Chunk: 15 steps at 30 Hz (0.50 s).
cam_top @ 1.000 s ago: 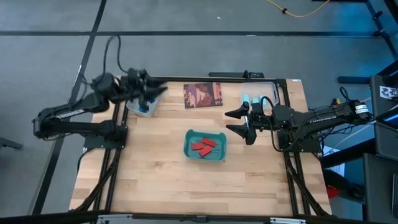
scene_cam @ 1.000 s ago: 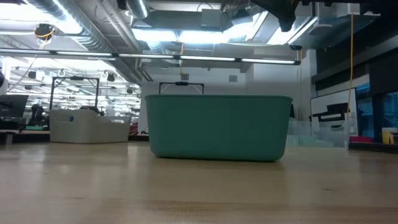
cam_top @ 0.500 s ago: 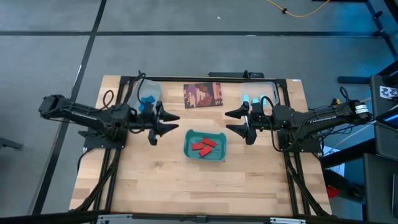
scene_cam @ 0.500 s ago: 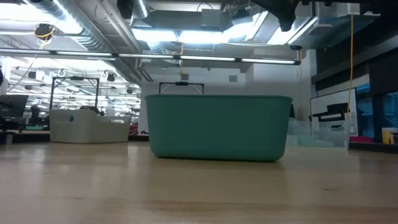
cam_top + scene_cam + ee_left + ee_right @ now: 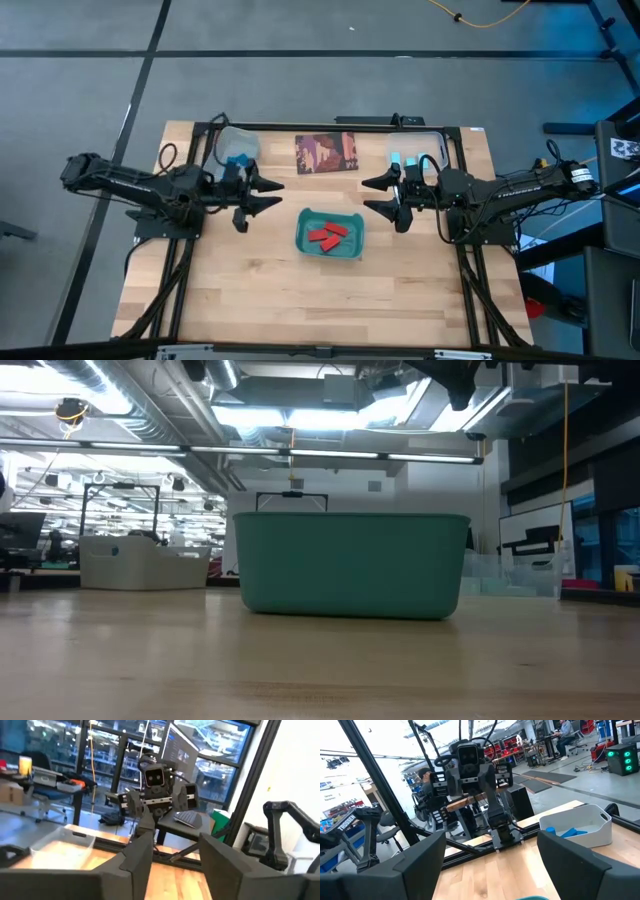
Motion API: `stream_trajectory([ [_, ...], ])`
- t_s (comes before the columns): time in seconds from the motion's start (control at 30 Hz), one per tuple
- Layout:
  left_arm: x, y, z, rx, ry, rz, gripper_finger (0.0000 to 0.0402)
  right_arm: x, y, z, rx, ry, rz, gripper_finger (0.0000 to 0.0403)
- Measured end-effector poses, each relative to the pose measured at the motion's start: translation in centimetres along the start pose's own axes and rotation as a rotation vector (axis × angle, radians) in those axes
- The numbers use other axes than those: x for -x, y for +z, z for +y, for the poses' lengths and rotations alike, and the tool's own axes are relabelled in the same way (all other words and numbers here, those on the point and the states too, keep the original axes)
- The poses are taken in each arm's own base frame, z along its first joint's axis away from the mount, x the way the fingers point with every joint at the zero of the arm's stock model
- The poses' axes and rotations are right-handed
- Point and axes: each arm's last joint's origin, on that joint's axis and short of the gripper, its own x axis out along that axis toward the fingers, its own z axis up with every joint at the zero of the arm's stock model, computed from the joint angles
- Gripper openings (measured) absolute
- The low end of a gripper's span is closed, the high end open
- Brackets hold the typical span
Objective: Sort & place blocks by color
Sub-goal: Return to Home Position
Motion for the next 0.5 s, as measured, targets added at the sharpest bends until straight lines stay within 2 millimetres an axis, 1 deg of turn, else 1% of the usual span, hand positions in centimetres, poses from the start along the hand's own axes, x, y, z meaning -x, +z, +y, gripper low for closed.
stream_trajectory([
  [0.1, 1.3, 0.9, 0.0, -0.044, 0.0, -0.009, 0.0119, 0.0, 0.0, 0.0, 0.0, 0.0, 0.0, 0.0318],
  [0.27, 4.2, 2.2, 0.6, -0.086, 0.029, 0.02, 0.0026, 0.0, 0.0, 0.0, 0.0, 0.0, 0.0, 0.0318],
  [0.3, 4.8, 2.4, 0.7, -0.098, 0.035, 0.023, 0.0013, 0.0, 0.0, 0.0, 0.0, 0.0, 0.0, 0.0318],
  [0.4, 6.3, 3.0, 1.0, -0.127, 0.048, 0.011, 0.0006, 0.0, 0.0, 0.0, 0.0, 0.0, 0.0, 0.0318],
  [0.5, 7.8, 2.7, 1.5, -0.129, 0.044, -0.029, 0.0001, 0.0, 0.0, 0.0, 0.0, 0.0, 0.0, 0.0318],
])
